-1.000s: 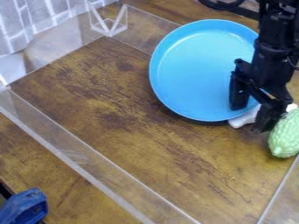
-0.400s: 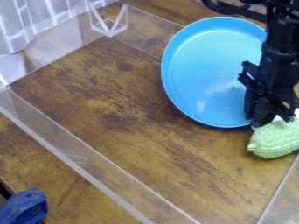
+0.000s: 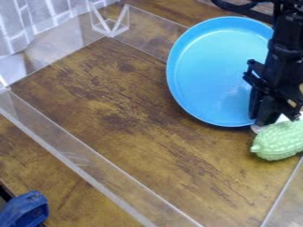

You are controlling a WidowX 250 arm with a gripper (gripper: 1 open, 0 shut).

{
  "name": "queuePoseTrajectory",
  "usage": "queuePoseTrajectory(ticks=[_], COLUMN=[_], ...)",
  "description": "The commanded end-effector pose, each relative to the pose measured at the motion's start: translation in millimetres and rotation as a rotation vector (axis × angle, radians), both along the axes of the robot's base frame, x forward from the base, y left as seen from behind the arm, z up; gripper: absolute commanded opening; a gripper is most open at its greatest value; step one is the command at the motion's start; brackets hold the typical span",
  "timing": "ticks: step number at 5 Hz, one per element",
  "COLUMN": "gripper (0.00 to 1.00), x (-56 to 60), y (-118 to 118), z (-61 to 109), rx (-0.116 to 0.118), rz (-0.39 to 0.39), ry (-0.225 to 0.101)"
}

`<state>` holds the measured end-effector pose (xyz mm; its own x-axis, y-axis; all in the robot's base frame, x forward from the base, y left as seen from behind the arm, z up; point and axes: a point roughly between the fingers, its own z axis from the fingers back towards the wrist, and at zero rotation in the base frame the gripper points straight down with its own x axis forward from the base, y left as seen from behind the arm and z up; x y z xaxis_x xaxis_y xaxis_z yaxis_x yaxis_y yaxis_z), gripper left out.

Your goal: Put the white object in the blue tray

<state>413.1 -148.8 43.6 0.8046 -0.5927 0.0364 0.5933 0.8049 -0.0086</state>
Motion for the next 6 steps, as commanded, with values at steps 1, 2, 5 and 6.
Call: queuePoseTrajectory(ticks=[1,2,5,6], gripper=[0.0,0.0,0.0,0.0], x=[4.7,6.0,11.2,13.0], y=[-8.2,-7.2,-5.4,-4.9], z=[20.2,22.4,28.5,30.0], rx=[-0.011,-0.006,0.004,0.007], rz=[-0.052,-0.058,-0.071,-0.076], ry=[-0.047,-0.041,-0.025,-0.021])
